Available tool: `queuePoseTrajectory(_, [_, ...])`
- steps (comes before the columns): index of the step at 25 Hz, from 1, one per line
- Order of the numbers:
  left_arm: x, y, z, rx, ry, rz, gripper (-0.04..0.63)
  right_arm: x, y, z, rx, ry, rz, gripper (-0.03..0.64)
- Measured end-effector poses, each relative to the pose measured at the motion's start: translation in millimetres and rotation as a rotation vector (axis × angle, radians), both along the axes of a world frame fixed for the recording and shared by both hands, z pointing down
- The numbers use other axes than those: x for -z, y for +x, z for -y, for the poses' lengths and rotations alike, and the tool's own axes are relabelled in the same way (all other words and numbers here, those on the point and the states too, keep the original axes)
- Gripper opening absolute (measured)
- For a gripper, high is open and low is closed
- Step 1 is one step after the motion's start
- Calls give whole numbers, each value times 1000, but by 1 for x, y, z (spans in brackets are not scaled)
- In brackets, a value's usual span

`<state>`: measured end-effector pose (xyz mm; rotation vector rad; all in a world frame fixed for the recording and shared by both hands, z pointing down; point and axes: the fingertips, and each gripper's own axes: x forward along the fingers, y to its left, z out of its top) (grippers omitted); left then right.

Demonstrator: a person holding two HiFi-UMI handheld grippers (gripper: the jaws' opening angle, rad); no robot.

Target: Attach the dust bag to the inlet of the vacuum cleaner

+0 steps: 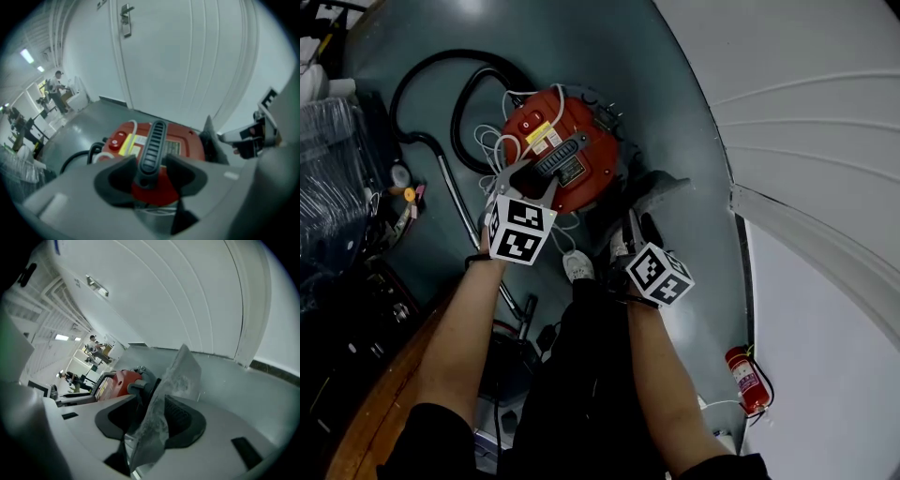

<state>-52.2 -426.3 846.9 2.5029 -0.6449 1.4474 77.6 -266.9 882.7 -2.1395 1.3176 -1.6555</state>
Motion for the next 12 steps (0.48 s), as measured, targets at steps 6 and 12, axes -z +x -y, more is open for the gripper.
queuePoseTrajectory(6, [37,-8,1,108,53,-72,184,56,18,-2,219,-34,-404,-2])
queuePoseTrajectory(12, [93,-17,-15,274,-37,-208,-2,111,6,13,335,5,-500,-3])
